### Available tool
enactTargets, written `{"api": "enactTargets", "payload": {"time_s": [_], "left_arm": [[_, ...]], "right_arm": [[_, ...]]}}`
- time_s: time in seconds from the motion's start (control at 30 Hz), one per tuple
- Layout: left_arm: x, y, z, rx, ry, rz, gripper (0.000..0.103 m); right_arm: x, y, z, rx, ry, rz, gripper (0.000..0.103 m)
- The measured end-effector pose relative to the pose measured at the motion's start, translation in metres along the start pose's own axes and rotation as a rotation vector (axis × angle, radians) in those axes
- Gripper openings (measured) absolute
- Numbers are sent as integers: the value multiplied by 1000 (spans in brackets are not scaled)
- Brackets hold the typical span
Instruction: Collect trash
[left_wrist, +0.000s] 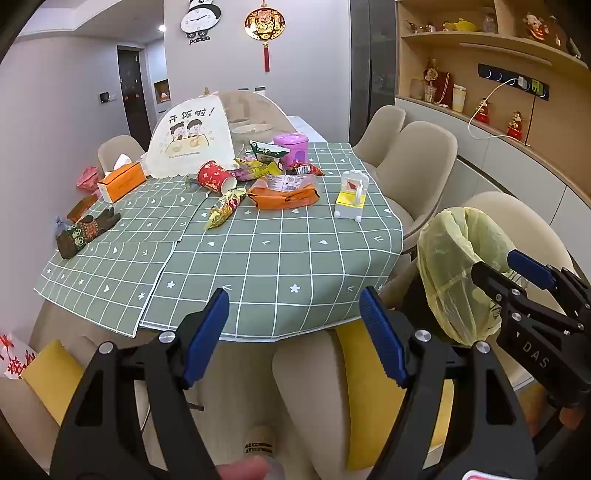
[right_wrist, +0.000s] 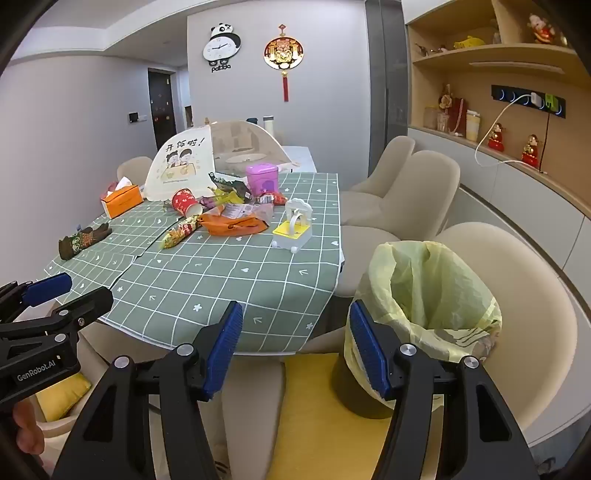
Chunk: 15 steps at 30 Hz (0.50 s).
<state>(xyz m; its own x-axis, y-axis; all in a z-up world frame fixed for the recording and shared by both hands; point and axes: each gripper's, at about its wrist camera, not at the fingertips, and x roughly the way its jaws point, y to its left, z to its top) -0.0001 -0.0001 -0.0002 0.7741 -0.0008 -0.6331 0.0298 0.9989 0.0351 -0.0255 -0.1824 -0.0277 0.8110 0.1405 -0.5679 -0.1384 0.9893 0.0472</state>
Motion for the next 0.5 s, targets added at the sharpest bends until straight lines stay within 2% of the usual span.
{"api": "enactTargets", "payload": {"time_s": [0.5], "left_arm": [[0,1,-3,1,-6,7,70]], "right_arm": [[-2,-2,0,1,-7,-9,57]]}}
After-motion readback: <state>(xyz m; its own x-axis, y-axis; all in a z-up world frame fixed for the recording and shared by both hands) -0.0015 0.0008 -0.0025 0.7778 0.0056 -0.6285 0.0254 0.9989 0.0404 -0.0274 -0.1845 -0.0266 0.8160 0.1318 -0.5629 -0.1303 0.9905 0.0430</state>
